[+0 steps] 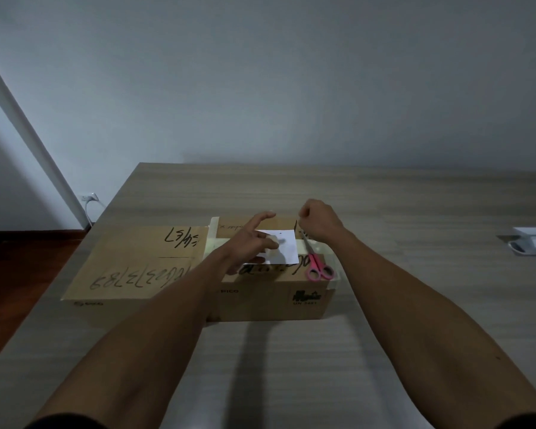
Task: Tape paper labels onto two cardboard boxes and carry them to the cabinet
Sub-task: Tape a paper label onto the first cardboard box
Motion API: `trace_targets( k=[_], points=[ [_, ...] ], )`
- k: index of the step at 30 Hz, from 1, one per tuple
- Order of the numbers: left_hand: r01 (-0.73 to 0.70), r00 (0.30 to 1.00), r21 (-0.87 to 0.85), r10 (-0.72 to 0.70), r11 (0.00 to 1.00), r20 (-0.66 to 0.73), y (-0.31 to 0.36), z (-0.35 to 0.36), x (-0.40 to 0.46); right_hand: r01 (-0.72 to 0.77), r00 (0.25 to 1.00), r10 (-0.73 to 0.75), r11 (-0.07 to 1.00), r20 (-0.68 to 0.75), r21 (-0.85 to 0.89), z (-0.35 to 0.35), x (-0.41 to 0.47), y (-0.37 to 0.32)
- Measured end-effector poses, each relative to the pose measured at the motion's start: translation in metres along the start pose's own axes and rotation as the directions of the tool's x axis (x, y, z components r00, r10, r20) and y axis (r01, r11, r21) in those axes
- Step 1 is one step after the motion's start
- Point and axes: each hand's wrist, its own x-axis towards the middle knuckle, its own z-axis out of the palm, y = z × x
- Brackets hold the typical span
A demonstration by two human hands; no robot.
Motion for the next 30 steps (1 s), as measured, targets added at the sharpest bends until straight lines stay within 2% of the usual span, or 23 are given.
trace_targets(
  k=[4,10,20,30],
  points=[
    [-0.012,1.000,0.027,0.012,1.000,-0.017,-0.005,-0.004,0.003,-0.095,0.979,0.134,0.966,0.152,-0.238,0.002,-0.013,0.019],
    [-0.031,0.999,0.030,0.032,0.999,-0.035,-0.011,0.004,0.010,-0.158,0.932,0.262,0.915,0.249,-0.372,0.001,-0.032,0.035],
    [-0.047,0.999,0.024,0.047,0.999,-0.008,-0.009,0.012,0.012,-0.267,0.912,0.352,0.898,0.209,-0.350,0.011,-0.047,0.034],
    [-0.034,0.999,0.056,0.034,0.998,0.002,0.000,0.005,0.009,-0.253,0.963,0.271,0.909,0.009,-0.331,0.013,-0.047,0.030]
  ],
)
